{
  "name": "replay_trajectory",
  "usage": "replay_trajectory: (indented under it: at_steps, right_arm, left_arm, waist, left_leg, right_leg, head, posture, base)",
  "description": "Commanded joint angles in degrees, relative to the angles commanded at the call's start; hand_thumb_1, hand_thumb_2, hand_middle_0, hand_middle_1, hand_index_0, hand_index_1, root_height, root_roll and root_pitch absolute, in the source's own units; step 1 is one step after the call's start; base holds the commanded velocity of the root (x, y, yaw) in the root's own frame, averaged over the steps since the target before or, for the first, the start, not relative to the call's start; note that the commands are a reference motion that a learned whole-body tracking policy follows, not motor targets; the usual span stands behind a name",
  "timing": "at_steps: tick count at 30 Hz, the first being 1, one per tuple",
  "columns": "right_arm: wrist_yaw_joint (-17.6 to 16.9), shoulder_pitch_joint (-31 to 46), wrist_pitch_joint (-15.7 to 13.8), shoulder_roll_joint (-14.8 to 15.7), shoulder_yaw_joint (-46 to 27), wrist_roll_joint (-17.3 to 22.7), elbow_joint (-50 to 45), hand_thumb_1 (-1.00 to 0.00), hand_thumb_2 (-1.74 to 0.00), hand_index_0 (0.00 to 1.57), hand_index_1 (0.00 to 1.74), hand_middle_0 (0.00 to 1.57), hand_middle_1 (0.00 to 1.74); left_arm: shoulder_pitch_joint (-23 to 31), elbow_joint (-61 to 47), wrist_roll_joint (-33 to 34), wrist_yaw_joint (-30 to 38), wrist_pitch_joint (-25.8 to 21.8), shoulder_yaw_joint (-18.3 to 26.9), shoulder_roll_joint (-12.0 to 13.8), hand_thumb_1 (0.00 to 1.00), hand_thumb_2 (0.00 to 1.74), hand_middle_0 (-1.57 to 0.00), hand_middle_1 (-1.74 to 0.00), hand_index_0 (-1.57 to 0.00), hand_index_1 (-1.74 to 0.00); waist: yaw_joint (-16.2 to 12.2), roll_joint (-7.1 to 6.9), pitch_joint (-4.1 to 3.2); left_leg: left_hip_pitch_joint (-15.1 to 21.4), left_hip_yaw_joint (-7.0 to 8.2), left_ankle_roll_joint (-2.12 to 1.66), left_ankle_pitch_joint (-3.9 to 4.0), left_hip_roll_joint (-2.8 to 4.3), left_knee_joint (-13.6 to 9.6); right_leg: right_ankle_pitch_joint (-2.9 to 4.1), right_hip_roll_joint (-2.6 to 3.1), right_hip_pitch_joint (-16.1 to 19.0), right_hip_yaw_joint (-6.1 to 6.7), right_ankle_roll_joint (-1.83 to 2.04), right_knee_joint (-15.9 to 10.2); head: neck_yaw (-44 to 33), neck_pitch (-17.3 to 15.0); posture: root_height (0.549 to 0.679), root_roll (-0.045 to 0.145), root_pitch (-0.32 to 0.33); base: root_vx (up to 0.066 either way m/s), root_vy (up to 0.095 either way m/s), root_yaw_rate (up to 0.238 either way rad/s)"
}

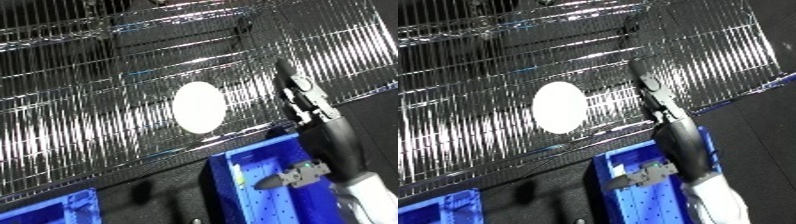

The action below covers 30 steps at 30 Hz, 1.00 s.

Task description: Pick up the object and place it into the box

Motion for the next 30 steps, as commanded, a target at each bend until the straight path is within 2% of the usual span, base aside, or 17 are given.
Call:
replay_trajectory:
  at_steps: [6, 16, 30]
  right_arm:
    - [-0.4, -4.3, 1.6, -1.2, 2.5, -0.8, 6.5, 0.00, 0.00, 0.00, 0.00, 0.00, 0.00]
    - [-1.8, -10.4, 2.2, -1.7, 6.9, -3.0, 16.3, 0.00, 0.00, 0.00, 0.00, 0.00, 0.00]
    - [1.3, -16.2, 2.6, -0.5, 11.3, -1.6, 22.9, 0.00, 0.00, 0.00, 0.00, 0.00, 0.00]
  left_arm:
    - [-0.4, -1.4, -0.4, 0.0, 0.7, -1.0, 0.4, 0.00, 0.00, 0.00, 0.00, 0.00, 0.00]
    - [-1.0, -3.3, -2.0, 1.3, 1.1, -2.2, 0.8, 0.00, 0.00, 0.00, 0.00, 0.00, 0.00]
    - [-0.9, -6.4, -4.3, 4.1, -0.1, -1.9, 1.3, 0.00, 0.00, 0.00, 0.00, 0.00, 0.00]
  waist:
    - [0.8, 0.61, 0.14]
    - [2.1, 1.70, 0.15]
    - [3.9, 2.80, 0.15]
  left_leg:
    - [-0.2, -0.13, 0.04, -0.08, -0.58, 0.3]
    - [-1.3, -0.32, 0.14, -0.12, -1.34, 0.9]
    - [-2.3, -0.93, 0.05, 0.60, -1.94, 0.5]
  right_leg:
    - [-0.16, -0.33, -0.1, -0.26, -0.38, 0.4]
    - [-0.53, -0.64, -1.4, -0.53, -0.96, 1.6]
    - [-0.72, -0.94, -2.7, -0.99, -1.44, 2.1]
  head:
    - [1.9, -0.4]
    - [4.1, -0.3]
    - [6.5, 1.1]
  posture:
    - [0.643, 0.063, 0.067]
    - [0.641, 0.071, 0.074]
    - [0.640, 0.078, 0.086]
  base:
    - [0.038, 0.018, 0.062]
    - [0.027, 0.022, 0.052]
    - [0.011, 0.014, 0.052]
